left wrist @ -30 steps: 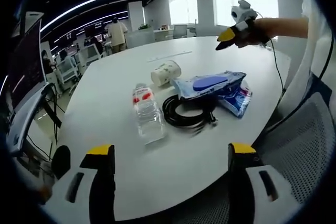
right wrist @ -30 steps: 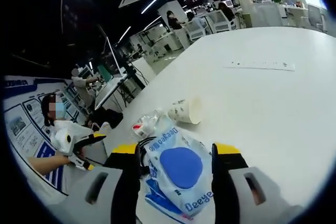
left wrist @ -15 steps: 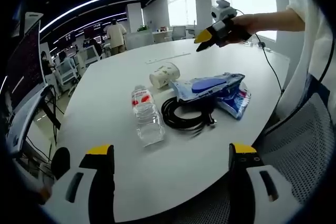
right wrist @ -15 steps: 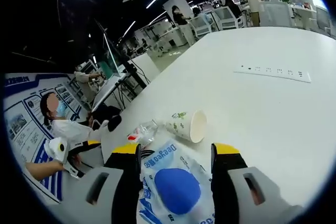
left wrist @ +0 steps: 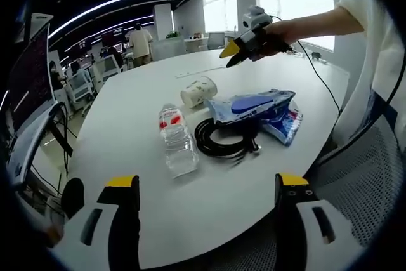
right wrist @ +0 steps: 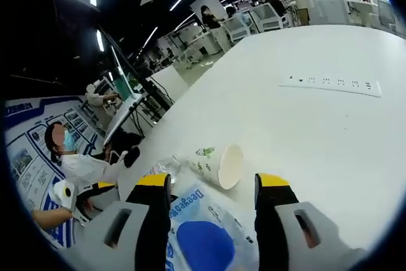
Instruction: Arrange the tabletop items into an orderly group along one side of the table until the central work area is clear of visible clutter.
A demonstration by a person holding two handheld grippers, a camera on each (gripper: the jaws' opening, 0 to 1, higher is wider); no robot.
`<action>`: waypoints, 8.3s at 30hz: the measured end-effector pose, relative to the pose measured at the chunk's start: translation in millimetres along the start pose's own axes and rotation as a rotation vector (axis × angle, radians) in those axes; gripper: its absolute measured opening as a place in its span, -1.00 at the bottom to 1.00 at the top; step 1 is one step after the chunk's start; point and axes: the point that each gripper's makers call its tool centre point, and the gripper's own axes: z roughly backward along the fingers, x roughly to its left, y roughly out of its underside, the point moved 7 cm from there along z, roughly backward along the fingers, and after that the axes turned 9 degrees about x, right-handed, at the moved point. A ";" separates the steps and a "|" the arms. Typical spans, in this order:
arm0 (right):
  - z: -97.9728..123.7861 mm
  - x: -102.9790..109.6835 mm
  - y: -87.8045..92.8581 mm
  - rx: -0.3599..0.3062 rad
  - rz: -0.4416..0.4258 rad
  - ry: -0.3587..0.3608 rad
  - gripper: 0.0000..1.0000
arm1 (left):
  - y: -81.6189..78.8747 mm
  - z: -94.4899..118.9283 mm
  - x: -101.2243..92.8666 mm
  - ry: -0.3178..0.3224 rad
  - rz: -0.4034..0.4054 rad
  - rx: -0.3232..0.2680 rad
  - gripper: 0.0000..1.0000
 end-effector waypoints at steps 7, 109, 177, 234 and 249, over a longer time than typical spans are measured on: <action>-31.4 2.3 -6.1 0.004 -0.036 -0.089 0.11 | 1.7 -1.1 -3.2 0.013 -0.027 0.025 0.72; 16.9 -23.3 -29.8 0.572 0.802 0.098 -1.00 | 13.4 -2.6 -0.1 -0.037 -0.163 0.113 0.38; -10.6 1.3 -26.5 0.675 0.888 0.187 -0.54 | 19.1 -3.3 -0.8 -0.032 -0.163 0.154 0.30; 134.4 30.2 131.3 -0.045 0.203 0.152 0.16 | 30.7 -12.9 -2.6 0.010 -0.106 0.262 0.27; 147.5 34.3 192.7 -0.128 0.038 0.110 0.16 | 33.3 -11.3 3.1 -0.008 -0.030 0.275 0.26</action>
